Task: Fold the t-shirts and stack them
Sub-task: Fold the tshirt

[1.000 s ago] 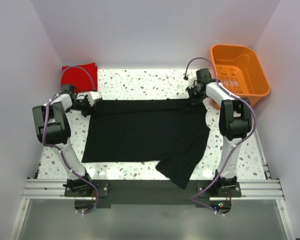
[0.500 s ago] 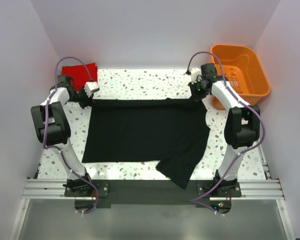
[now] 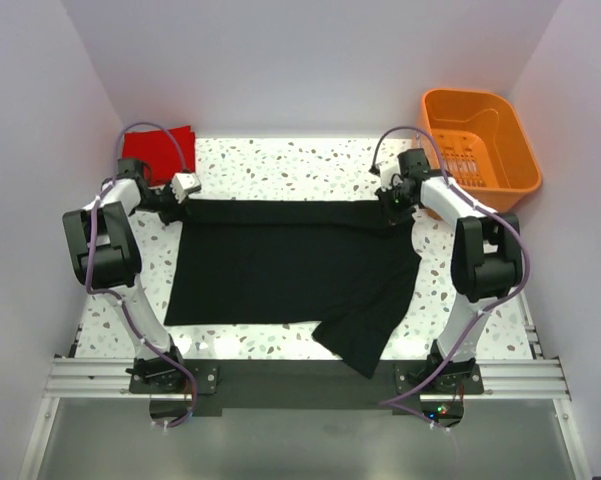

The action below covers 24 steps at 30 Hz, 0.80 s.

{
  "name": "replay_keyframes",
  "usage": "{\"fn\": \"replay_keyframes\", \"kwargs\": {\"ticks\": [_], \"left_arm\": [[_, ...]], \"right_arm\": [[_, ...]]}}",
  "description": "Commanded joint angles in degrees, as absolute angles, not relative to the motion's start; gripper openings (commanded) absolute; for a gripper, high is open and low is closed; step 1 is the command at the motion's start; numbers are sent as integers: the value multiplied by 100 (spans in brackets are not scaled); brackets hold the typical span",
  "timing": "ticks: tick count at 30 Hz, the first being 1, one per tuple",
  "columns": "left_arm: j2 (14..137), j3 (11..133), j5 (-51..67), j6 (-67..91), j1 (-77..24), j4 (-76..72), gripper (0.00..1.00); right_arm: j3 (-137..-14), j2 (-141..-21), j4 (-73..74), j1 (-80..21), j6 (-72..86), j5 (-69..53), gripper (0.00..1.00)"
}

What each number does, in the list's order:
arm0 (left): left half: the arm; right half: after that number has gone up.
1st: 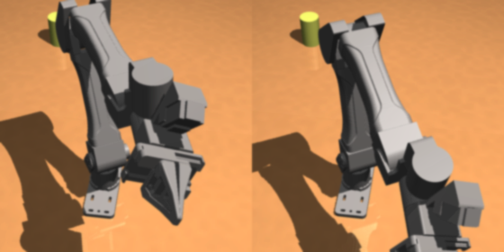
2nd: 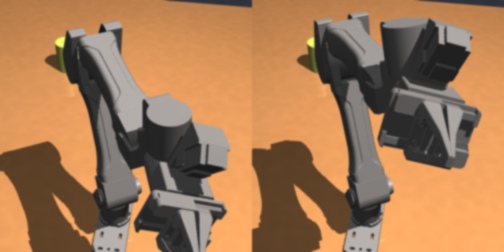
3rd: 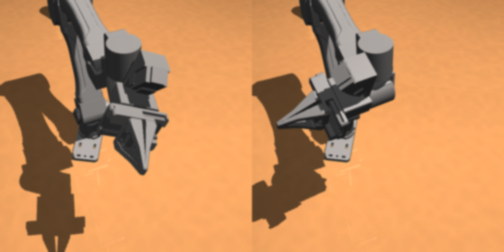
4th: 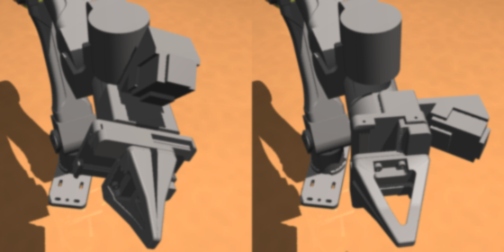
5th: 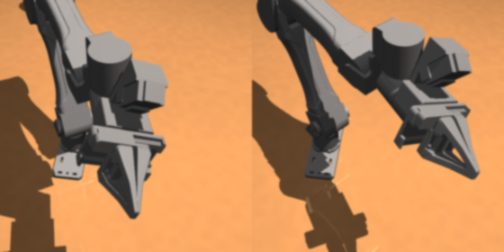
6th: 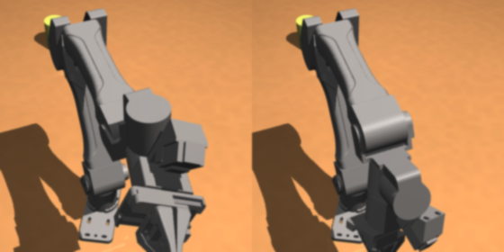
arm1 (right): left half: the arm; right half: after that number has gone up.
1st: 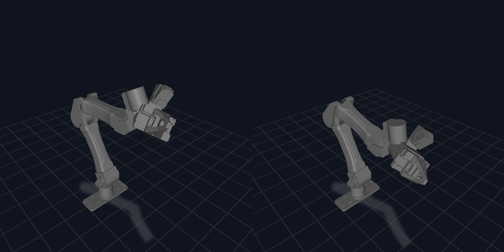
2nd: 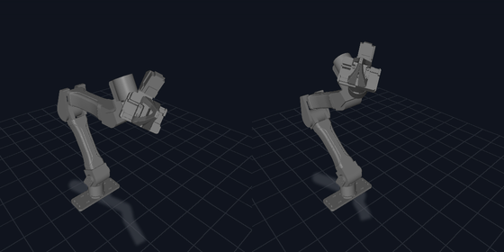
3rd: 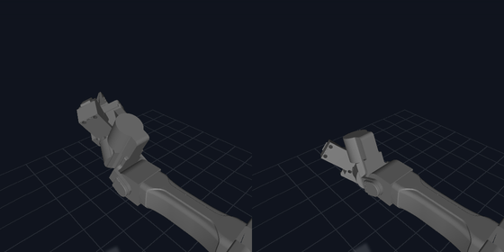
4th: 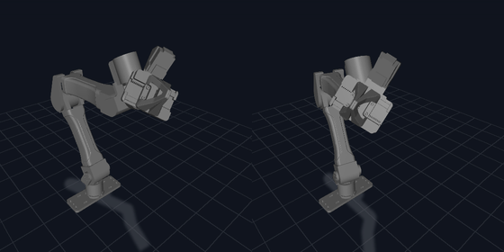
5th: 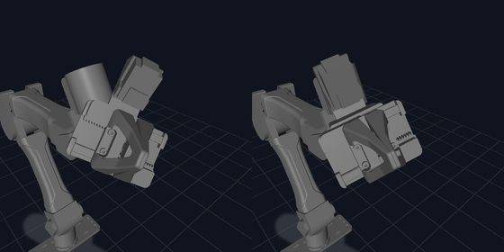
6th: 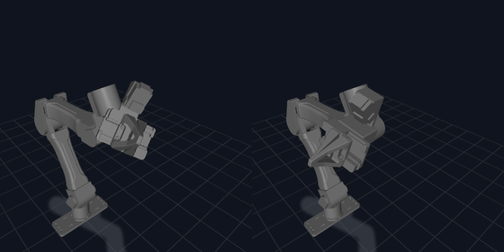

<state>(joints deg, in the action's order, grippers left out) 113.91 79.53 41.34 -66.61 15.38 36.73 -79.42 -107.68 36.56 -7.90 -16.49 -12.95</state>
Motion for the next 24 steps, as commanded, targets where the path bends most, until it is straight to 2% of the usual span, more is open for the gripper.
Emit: {"fn": "replay_keyframes", "kwargs": {"ticks": [1, 3, 6, 7, 9, 10, 11, 13, 14, 20, 24], "left_arm": [[11505, 7901, 3990, -6838, 1573, 3498, 0], [11584, 7919, 3903, -6847, 1556, 3481, 0], [11628, 8024, 3911, -6899, 1547, 3655, 17], [11593, 8077, 3946, -6943, 1547, 3769, 27], [11523, 8261, 4138, -7092, 1556, 4172, 33], [11409, 8349, 4253, -7136, 1547, 4314, 41], [11330, 8524, 4506, -7145, 1529, 4437, 47], [11137, 8718, 4693, -7049, 1390, 4701, 55], [11075, 8867, 4772, -6849, 1293, 4720, 56], [10837, 8921, 4790, -5320, 45, 3518, 57], [11205, 9254, 4659, -3302, -930, 2236, 60]], "right_arm": [[-7770, -10863, 3419, -870, -1635, -1204, 0], [-7769, -10951, 3419, -896, -1643, -1204, 0], [-7971, -11144, 3664, -896, -1679, -1213, 1], [-8120, -11171, 3874, -896, -1722, -1230, 5], [-8226, -11119, 4042, -896, -1731, -1292, 13], [-8322, -11066, 4208, -888, -1731, -1318, 19], [-8367, -10996, 4297, -879, -1723, -1414, 36], [-8524, -10759, 4577, -853, -1644, -1555, 48], [-8578, -10680, 4649, -818, -1609, -1617, 52], [-8718, -10520, 4693, -581, -1178, -1793, 51], [-9061, -10924, 4773, -448, -906, -1968, 48]]}}
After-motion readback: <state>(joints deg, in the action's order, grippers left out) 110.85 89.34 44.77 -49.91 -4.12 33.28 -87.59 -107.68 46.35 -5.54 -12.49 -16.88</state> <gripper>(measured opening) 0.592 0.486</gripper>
